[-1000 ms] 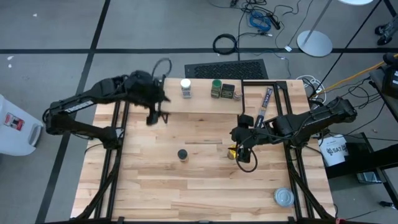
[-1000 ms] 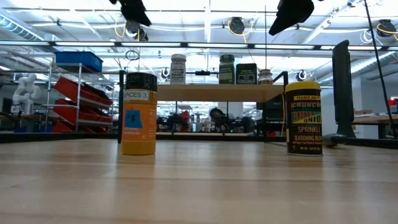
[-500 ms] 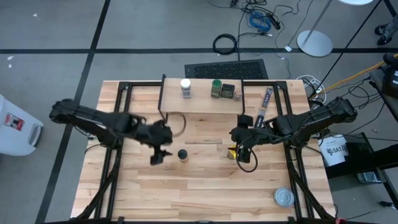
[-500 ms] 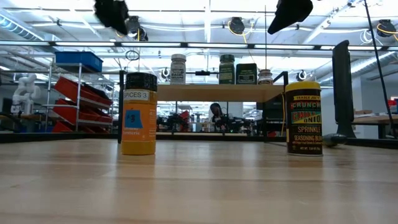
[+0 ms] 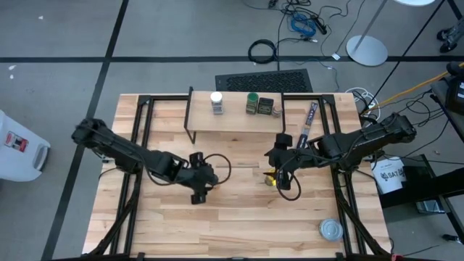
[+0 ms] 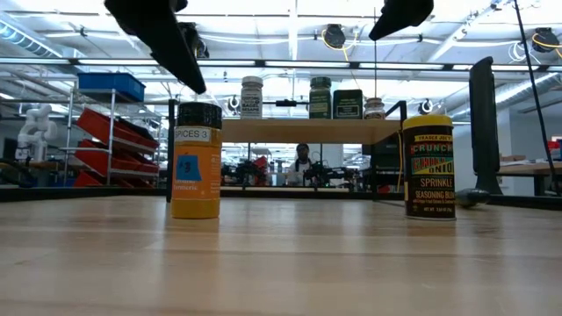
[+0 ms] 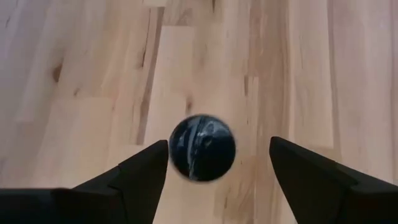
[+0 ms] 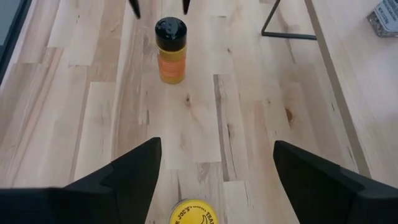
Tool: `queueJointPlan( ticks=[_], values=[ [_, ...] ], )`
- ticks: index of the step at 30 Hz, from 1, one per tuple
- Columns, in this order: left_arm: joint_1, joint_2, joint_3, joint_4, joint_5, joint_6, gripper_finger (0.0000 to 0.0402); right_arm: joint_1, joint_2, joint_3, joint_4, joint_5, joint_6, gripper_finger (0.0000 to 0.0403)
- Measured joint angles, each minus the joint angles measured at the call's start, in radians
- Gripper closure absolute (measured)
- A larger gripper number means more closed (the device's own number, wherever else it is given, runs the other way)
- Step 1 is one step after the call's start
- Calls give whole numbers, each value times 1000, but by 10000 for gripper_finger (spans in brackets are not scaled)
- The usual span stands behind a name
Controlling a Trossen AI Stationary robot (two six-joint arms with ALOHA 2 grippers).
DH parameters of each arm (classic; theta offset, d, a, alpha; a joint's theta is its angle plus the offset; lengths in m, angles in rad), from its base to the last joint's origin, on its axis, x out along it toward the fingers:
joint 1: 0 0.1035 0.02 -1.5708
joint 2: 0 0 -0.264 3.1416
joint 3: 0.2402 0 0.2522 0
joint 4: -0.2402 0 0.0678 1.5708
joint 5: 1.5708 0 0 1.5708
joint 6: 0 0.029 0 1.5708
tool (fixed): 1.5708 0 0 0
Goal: Shelf spices
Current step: Put the black seasoning bottle on the shelf
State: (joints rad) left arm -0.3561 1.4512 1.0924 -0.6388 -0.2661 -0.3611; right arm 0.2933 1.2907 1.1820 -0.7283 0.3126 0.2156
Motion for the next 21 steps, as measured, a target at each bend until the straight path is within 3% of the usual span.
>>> queueJointPlan(
  ticks=[6, 21],
  values=[
    [0, 64, 0, 36, -47, 1, 111, -6, 0, 0, -1, 0, -7, 105],
    [2, 165, 0, 45, -33, 63, 117, -6, 0, 0, 2, 0, -11, 105]
  ],
)
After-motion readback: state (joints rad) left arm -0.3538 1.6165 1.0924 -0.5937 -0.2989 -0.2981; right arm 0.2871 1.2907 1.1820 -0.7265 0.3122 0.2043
